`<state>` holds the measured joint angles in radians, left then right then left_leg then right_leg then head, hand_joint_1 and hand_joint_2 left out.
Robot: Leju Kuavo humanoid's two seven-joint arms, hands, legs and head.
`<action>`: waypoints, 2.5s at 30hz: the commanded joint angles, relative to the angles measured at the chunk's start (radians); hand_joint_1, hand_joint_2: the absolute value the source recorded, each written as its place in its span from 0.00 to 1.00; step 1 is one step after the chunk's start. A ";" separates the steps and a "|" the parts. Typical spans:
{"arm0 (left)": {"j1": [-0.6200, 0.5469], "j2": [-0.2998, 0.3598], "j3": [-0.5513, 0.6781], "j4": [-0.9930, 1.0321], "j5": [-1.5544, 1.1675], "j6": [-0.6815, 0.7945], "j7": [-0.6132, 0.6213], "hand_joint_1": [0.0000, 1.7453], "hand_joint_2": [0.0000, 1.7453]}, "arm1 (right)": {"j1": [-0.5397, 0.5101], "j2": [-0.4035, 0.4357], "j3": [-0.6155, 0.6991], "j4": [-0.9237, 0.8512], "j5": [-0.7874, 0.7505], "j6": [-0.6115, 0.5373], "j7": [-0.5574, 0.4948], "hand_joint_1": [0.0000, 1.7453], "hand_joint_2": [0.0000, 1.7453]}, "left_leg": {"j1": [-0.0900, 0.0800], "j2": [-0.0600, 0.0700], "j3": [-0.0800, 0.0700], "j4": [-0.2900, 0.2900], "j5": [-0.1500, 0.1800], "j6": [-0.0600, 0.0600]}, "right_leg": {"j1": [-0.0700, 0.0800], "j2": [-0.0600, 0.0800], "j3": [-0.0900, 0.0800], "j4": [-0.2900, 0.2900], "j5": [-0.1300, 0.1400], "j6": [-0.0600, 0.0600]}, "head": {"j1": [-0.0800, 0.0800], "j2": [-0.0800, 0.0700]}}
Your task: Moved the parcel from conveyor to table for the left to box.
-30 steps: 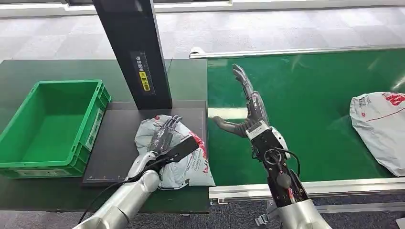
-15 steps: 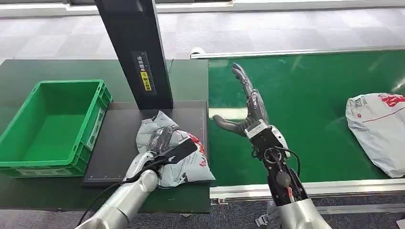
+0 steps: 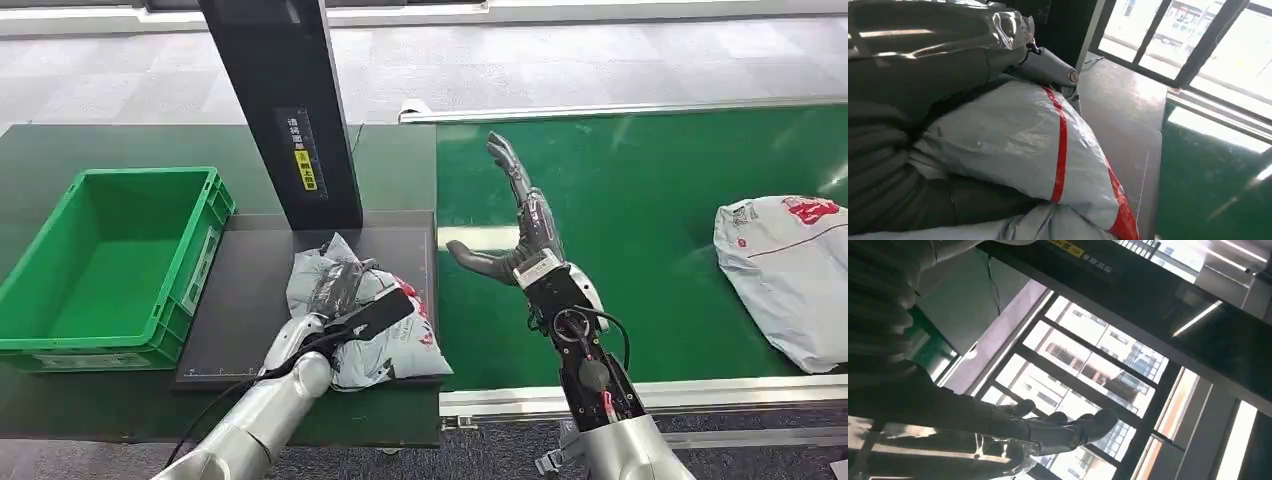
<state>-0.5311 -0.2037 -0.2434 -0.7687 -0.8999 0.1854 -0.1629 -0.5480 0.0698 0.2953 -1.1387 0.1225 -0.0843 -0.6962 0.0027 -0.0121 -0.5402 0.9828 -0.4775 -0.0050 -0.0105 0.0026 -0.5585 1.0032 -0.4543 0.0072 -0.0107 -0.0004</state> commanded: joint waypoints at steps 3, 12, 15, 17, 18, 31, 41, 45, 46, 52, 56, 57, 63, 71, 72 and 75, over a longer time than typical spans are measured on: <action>0.038 0.004 0.018 0.036 0.067 0.098 -0.187 1.00 1.00 | -0.005 -0.001 -0.010 0.049 0.010 -0.012 -0.002 0.00 1.00 | 0.000 0.002 -0.007 -0.001 0.003 -0.001 | 0.000 0.001 -0.008 0.000 0.003 0.000 | 0.000 0.000; 0.175 0.082 0.065 -0.476 0.206 0.404 -0.302 1.00 1.00 | -0.138 0.033 -0.140 0.520 -0.271 0.208 0.221 0.00 1.00 | 0.001 0.007 -0.013 0.000 0.001 -0.001 | 0.001 0.005 -0.016 -0.001 0.003 -0.001 | 0.000 0.000; 0.150 0.093 0.060 -0.458 0.152 0.423 -0.280 1.00 1.00 | -0.210 0.035 -0.134 0.639 -0.287 0.207 0.204 0.00 1.00 | 0.000 0.006 -0.017 0.000 0.001 -0.001 | 0.001 0.005 -0.020 0.000 0.003 -0.001 | 0.000 0.000; 0.126 0.093 0.053 -0.417 0.106 0.423 -0.253 1.00 1.00 | -0.230 0.036 -0.125 0.663 -0.288 0.204 0.224 0.00 1.00 | 0.000 0.007 -0.019 0.000 0.001 -0.001 | 0.000 0.005 -0.022 0.000 0.002 -0.001 | 0.000 0.000; 0.123 0.089 0.051 -0.412 0.101 0.424 -0.251 1.00 1.00 | -0.232 0.035 -0.125 0.663 -0.288 0.204 0.226 0.00 1.00 | 0.000 0.005 -0.020 0.001 0.001 0.000 | 0.000 0.004 -0.022 0.001 0.002 -0.001 | 0.000 0.000; 0.107 0.073 0.034 -0.383 0.080 0.434 -0.255 1.00 1.00 | -0.233 0.038 -0.110 0.683 -0.312 0.246 0.274 0.00 1.00 | 0.000 0.002 -0.025 0.001 0.001 0.000 | 0.000 0.001 -0.027 0.001 0.001 -0.001 | 0.000 0.000; 0.080 0.085 0.055 -0.452 -0.210 0.513 -0.146 1.00 1.00 | -0.225 0.039 -0.093 0.689 -0.321 0.264 0.254 0.00 1.00 | 0.001 0.003 -0.025 0.002 0.001 -0.001 | 0.001 0.001 -0.027 0.001 0.002 -0.001 | 0.000 0.000; -0.025 0.162 0.146 -0.390 -0.434 0.476 0.031 1.00 1.00 | -0.186 0.015 -0.074 0.674 -0.308 0.274 0.212 0.00 1.00 | 0.001 0.002 -0.026 0.002 0.001 -0.001 | 0.001 0.001 -0.027 0.001 0.002 -0.001 | 0.000 0.000; -0.063 0.180 0.174 -0.350 -0.459 0.476 0.052 1.00 1.00 | -0.179 0.010 -0.072 0.666 -0.308 0.278 0.209 0.00 1.00 | 0.001 0.002 -0.025 0.001 0.001 -0.001 | 0.001 0.001 -0.027 0.000 0.002 -0.001 | 0.000 0.000; -0.326 0.432 0.449 -0.016 -0.466 0.513 0.070 1.00 1.00 | -0.148 -0.012 -0.059 0.629 -0.310 0.276 0.225 0.00 1.00 | 0.002 0.006 -0.025 0.002 0.002 -0.003 | 0.002 0.005 -0.029 0.002 0.003 -0.003 | 0.000 0.000; -0.334 0.461 0.540 -0.030 -0.577 0.513 0.075 1.00 1.00 | -0.143 -0.018 -0.049 0.633 -0.314 0.278 0.223 0.00 1.00 | 0.005 0.015 -0.025 0.001 0.002 -0.005 | 0.005 0.013 -0.032 0.002 0.006 -0.007 | -0.001 0.000; -0.335 0.468 0.544 -0.031 -0.595 0.513 0.083 1.00 1.00 | -0.144 -0.019 -0.046 0.634 -0.314 0.280 0.223 0.00 1.00 | 0.004 0.015 -0.026 0.001 0.003 -0.004 | 0.004 0.013 -0.032 0.002 0.005 -0.006 | -0.001 0.000; -0.387 0.546 0.528 0.054 -0.648 0.513 0.138 1.00 1.00 | -0.141 -0.019 -0.038 0.627 -0.320 0.281 0.230 0.00 1.00 | 0.005 0.013 -0.028 0.002 0.003 -0.003 | 0.005 0.011 -0.033 0.003 0.004 -0.005 | 0.000 0.000; -0.387 0.546 0.528 0.054 -0.648 0.513 0.138 1.00 1.00 | -0.141 -0.019 -0.038 0.627 -0.320 0.281 0.230 0.00 1.00 | 0.004 0.012 -0.029 0.001 0.003 -0.004 | 0.004 0.010 -0.034 0.002 0.005 -0.006 | 0.000 0.000; -0.387 0.546 0.528 0.054 -0.648 0.513 0.138 1.00 1.00 | -0.141 -0.019 -0.038 0.627 -0.320 0.281 0.230 0.00 1.00 | 0.004 0.012 -0.029 0.001 0.003 -0.004 | 0.004 0.010 -0.033 0.002 0.004 -0.006 | 0.000 0.000; -0.387 0.546 0.528 0.054 -0.648 0.513 0.138 1.00 1.00 | -0.141 -0.019 -0.038 0.627 -0.320 0.281 0.230 0.00 1.00 | 0.004 0.011 -0.029 0.001 0.003 -0.004 | 0.004 0.009 -0.034 0.002 0.004 -0.006 | 0.000 0.000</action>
<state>-0.8553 0.3418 0.2682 -0.7935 -1.5431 0.6607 -0.0309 -0.6686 0.0565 0.2300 -0.5253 -0.1961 0.1976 -0.4730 0.0068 0.0006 -0.5696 0.9841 -0.4741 -0.0082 -0.0065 0.0143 -0.5931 1.0048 -0.4493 0.0018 -0.0107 -0.0004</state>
